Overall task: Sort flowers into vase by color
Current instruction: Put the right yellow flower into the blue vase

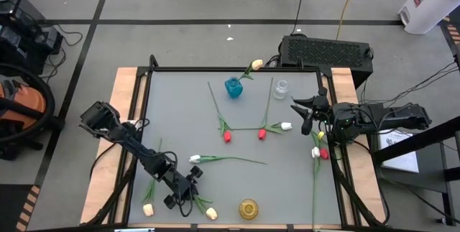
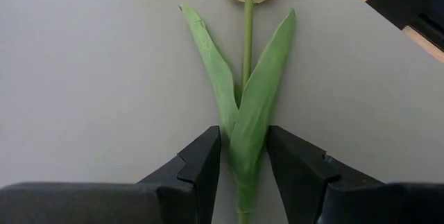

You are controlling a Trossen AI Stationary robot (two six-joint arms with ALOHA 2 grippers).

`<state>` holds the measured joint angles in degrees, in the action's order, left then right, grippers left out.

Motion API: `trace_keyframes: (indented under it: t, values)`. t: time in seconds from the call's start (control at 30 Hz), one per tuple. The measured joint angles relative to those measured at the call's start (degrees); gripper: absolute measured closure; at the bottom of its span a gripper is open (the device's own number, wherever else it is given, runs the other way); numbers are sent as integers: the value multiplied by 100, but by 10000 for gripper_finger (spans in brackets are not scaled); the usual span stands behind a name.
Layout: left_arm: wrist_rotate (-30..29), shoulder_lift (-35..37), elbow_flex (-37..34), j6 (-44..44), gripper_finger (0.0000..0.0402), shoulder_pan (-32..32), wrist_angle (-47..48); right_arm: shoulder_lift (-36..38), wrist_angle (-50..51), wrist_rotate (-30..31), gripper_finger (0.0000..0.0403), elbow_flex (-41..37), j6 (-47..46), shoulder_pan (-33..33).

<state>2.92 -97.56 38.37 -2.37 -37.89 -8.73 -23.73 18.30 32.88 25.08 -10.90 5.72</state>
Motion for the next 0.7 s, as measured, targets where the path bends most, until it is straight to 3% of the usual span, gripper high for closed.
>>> trace_keyframes:
  t: [0.23,0.7]
  values:
    - [-3,-2,-2,44,282,0,11,-2,0,1,298,0,0,2]
    - [-2,0,0,46,376,-2,55,-2,0,0,298,0,0,0]
